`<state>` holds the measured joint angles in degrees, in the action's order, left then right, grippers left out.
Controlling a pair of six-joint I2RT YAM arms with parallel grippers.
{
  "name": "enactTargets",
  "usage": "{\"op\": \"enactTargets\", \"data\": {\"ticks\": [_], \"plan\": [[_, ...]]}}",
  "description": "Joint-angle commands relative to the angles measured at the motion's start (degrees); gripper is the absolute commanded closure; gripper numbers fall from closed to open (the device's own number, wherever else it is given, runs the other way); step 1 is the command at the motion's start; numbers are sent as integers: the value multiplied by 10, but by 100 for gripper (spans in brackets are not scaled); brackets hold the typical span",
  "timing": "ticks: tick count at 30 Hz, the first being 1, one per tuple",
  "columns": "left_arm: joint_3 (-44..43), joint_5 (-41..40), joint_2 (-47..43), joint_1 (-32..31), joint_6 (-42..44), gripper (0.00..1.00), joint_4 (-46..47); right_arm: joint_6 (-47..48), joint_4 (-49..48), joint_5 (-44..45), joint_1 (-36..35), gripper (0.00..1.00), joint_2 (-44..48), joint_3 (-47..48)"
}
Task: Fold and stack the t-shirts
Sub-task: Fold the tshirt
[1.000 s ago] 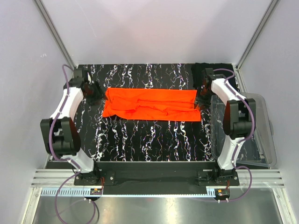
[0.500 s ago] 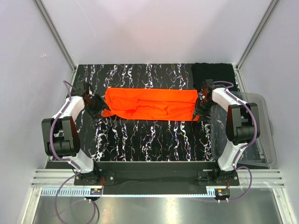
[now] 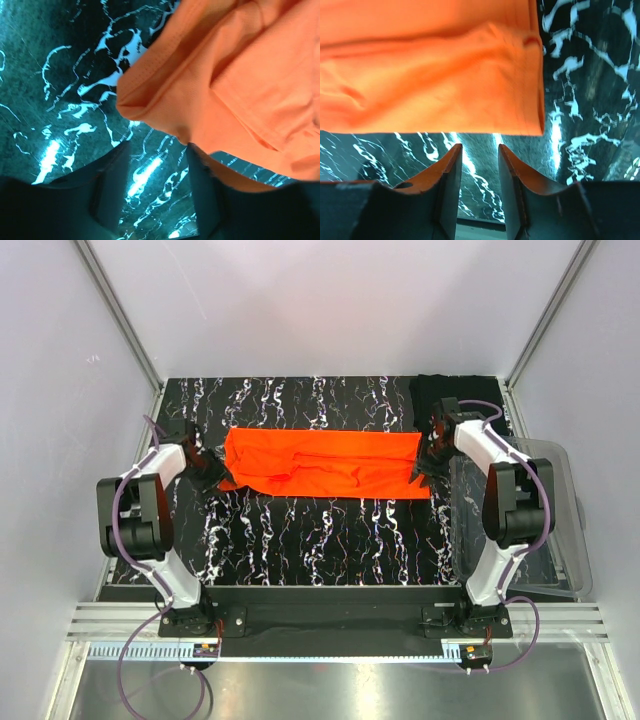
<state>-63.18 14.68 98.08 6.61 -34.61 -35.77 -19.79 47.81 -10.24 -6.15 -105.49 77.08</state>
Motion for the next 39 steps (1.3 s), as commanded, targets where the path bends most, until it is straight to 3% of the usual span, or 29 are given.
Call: {"op": "enactTargets", "data": {"ticks": [1, 6, 8, 9, 17, 23, 24, 25, 26, 29, 34, 39], "plan": [[-21, -28, 22, 3, 18, 52, 17, -11, -6, -12, 2, 59, -23, 38], [-40, -43, 44, 4, 45, 79, 15, -13, -5, 14, 1, 61, -62, 47], [-48, -45, 52, 4, 55, 88, 15, -18, -7, 23, 2, 67, -68, 38], [-49, -48, 54, 4, 60, 100, 14, -19, -6, 35, 1, 69, -70, 33], [-36, -145, 27, 3, 89, 100, 11, -16, -7, 114, 3, 85, -78, -11], [-10, -146, 1, 4, 66, 100, 13, -12, -3, 89, 2, 86, -61, -20], [-6, -127, -20, 3, 66, 96, 14, -9, -4, 83, 2, 84, -56, -21], [2, -118, -31, 2, 61, 84, 14, -7, -4, 80, 1, 84, -53, -18], [9, -104, -48, 3, 56, 60, 13, -7, -2, 71, 2, 83, -47, -17], [32, -86, -103, 3, 31, 29, 18, -8, 6, 52, 2, 81, -45, 5], [47, -34, -107, 3, -4, 24, 45, -12, 12, 38, 2, 80, -39, 26], [31, 4, -40, 2, -25, 24, 83, -11, 14, 29, 1, 80, -52, 34]]}}
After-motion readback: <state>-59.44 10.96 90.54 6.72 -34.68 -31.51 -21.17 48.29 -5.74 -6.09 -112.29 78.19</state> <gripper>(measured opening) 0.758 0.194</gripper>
